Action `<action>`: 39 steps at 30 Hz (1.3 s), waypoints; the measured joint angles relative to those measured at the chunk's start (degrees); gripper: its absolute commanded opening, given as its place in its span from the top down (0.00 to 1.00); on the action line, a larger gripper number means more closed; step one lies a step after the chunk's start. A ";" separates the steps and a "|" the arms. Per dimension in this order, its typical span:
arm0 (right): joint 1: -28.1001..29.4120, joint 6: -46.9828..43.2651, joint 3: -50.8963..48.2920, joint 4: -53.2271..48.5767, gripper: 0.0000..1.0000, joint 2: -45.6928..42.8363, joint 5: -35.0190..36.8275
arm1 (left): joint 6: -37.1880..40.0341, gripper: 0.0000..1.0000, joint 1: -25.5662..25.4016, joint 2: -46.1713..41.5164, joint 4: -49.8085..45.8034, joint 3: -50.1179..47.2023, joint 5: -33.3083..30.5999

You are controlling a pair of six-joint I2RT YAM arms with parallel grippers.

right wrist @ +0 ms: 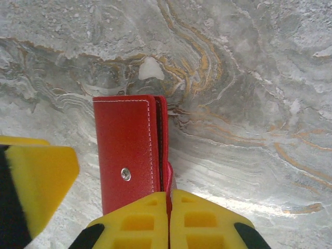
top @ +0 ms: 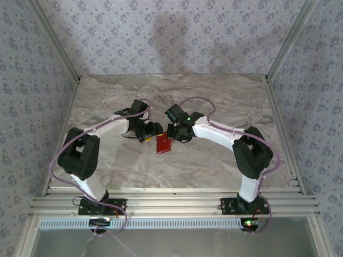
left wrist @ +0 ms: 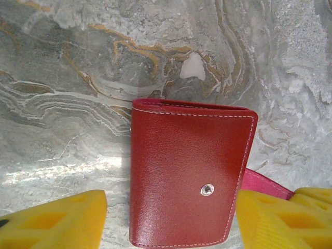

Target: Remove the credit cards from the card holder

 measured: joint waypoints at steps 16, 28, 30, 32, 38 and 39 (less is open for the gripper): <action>0.66 0.02 0.00 1.18 0.95 -1.70 -0.96 | -0.09 0.17 -0.11 1.40 0.66 0.00 2.45; 0.63 0.02 0.00 1.31 0.96 -1.95 -1.14 | 0.15 0.05 -0.48 2.73 0.37 0.74 2.82; 0.63 0.02 0.00 1.22 0.96 -2.03 -1.11 | 0.15 0.03 -0.48 2.73 0.31 0.74 2.82; 0.61 0.02 0.00 1.11 0.96 -2.12 -1.09 | 0.17 0.02 -0.48 2.73 0.17 0.76 2.80; 0.57 0.02 0.00 0.83 0.96 -2.45 -1.07 | 0.59 0.01 -0.55 3.28 -0.63 1.64 2.82; 0.59 0.02 0.00 0.81 0.96 -2.49 -1.07 | 0.57 0.02 -0.66 3.39 -0.63 1.64 2.80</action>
